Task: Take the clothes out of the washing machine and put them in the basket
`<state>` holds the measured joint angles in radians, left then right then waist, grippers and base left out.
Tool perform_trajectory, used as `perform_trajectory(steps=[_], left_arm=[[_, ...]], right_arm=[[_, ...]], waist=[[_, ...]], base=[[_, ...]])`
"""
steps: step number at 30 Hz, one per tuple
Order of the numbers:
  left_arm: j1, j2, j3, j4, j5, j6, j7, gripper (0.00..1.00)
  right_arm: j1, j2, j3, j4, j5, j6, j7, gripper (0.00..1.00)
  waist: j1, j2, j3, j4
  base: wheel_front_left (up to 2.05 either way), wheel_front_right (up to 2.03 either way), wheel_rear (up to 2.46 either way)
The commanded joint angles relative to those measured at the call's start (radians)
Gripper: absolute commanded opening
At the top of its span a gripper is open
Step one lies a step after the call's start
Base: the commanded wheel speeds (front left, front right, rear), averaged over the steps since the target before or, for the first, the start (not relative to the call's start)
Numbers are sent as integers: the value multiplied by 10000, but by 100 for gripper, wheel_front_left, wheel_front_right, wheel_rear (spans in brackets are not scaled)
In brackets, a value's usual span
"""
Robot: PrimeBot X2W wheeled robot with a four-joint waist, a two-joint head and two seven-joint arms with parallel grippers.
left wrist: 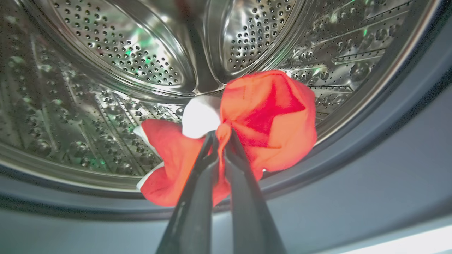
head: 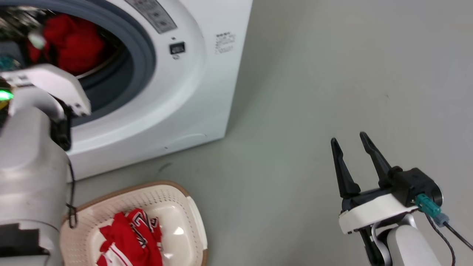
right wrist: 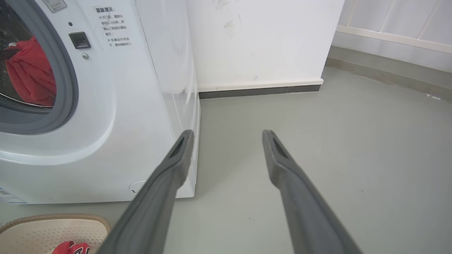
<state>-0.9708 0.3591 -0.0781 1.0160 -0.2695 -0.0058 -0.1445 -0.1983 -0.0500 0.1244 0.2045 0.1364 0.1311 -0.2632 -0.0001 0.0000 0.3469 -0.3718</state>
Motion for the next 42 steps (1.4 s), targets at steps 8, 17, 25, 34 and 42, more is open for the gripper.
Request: perform_trajectory(steps=[8, 17, 25, 34, 42], left_arm=[[1272, -667, -146, -197, -270, -476, -1071, 0], [3017, -1230, 110, -2555, -499, -526, -1223, 0], [4987, -1622, -84, -5500, -486, -290, -1070, 0], [7868, -1838, -305, -9395, -518, 509, 76, 0], [9791, -2321, -739, -9569, -847, 781, 660, 0]], right_arm=[[762, -5, -278, -110, -336, -7, 319, 100], [1282, -6, -470, -456, -485, -7, 653, 100], [1739, -3, -616, -753, -667, -8, 960, 100], [2055, -3, -602, -1048, -659, -7, 1191, 100], [1874, -3, -528, -1225, -583, -7, 1138, 100]], waist=[[1, 0, -1750, 1184], [1, 0, -2492, 1800], [1, 0, -3025, 2369], [1, 0, -3267, 2668], [1, 0, -2686, 2877]], base=[[0, 0, 0], [0, 0, 0], [0, 0, 0], [0, 0, 0], [0, 0, 0]])
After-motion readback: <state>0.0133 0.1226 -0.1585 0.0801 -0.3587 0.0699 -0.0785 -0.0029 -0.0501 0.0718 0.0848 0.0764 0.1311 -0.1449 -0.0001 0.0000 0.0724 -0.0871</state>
